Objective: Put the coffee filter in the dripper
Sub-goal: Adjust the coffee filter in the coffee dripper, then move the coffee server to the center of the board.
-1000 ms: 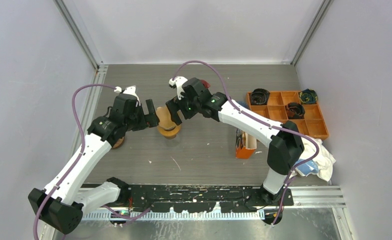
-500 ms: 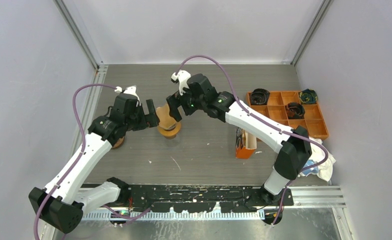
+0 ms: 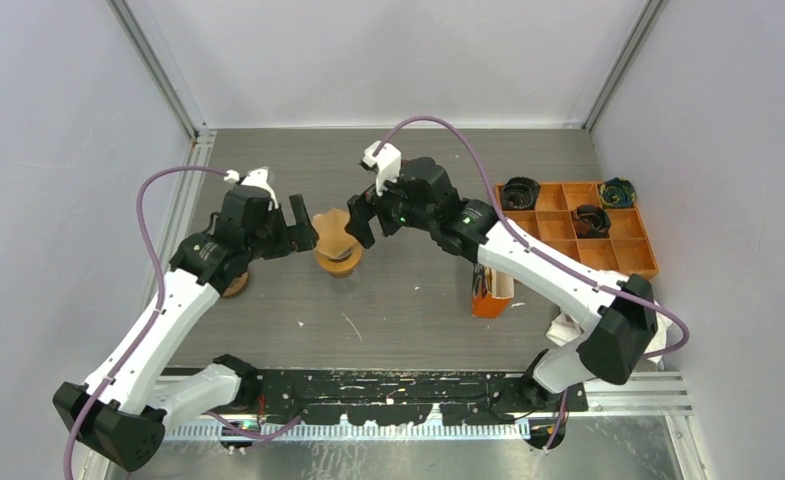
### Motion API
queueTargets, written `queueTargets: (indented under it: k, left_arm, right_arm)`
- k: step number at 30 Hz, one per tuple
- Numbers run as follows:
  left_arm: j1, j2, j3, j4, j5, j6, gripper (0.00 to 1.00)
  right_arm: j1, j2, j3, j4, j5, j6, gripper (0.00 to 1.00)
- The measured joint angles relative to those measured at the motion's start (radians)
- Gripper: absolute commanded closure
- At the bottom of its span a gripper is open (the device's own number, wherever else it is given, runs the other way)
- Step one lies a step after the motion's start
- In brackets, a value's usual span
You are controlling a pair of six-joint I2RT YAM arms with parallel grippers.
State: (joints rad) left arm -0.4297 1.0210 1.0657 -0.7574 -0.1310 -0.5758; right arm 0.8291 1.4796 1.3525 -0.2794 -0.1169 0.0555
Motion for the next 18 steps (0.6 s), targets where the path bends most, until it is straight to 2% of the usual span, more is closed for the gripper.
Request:
queueTargets:
  k: [6,13,18]
  left_arm:
    - [0.0,-0.056,0.014,-0.003,-0.004,-0.008,0.01]
    - [0.0,-0.153,0.014,-0.021,-0.053,-0.006,0.01]
    - [0.0,-0.182,0.014,-0.026,-0.113,0.029,0.01]
  right_arm:
    - [0.0,-0.089,-0.105,0.078,0.013,-0.003,0.0]
    - [0.0,-0.22,-0.351,0.26,0.029,0.0,0.01]
    - [0.0,-0.227,-0.492,0.387,0.03,0.001,0.07]
